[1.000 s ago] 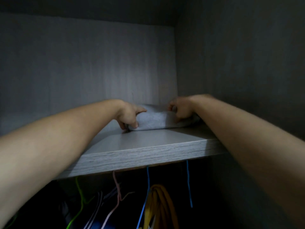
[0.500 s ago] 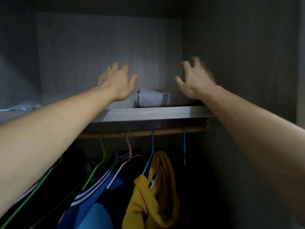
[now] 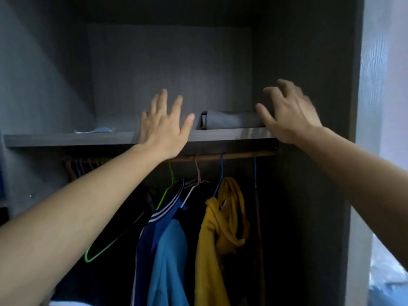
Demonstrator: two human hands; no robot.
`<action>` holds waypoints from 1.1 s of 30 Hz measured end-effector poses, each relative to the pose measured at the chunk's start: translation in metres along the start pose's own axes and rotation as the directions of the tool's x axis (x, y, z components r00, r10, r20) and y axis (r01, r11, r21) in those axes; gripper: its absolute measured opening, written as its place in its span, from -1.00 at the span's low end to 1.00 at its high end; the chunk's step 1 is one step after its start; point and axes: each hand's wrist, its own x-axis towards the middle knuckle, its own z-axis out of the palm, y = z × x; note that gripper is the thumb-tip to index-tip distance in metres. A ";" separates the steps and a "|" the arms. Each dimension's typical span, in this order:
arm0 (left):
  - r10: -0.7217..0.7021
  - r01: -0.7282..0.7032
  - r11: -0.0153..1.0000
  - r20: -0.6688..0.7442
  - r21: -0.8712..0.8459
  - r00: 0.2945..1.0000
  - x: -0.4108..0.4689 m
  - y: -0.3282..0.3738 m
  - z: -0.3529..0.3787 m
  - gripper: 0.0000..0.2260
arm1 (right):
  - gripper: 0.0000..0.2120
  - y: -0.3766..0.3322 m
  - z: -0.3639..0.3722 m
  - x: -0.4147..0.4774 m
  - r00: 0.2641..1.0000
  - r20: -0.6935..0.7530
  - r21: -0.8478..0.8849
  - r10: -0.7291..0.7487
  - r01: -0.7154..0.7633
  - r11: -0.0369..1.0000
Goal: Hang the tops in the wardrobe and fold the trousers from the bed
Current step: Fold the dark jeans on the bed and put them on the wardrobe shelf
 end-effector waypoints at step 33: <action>0.527 -0.277 0.411 -0.021 -0.869 0.850 -0.366 0.580 -0.141 -0.39 | -0.32 0.242 -0.439 -0.543 0.777 0.034 -0.781 0.629 -0.372 0.502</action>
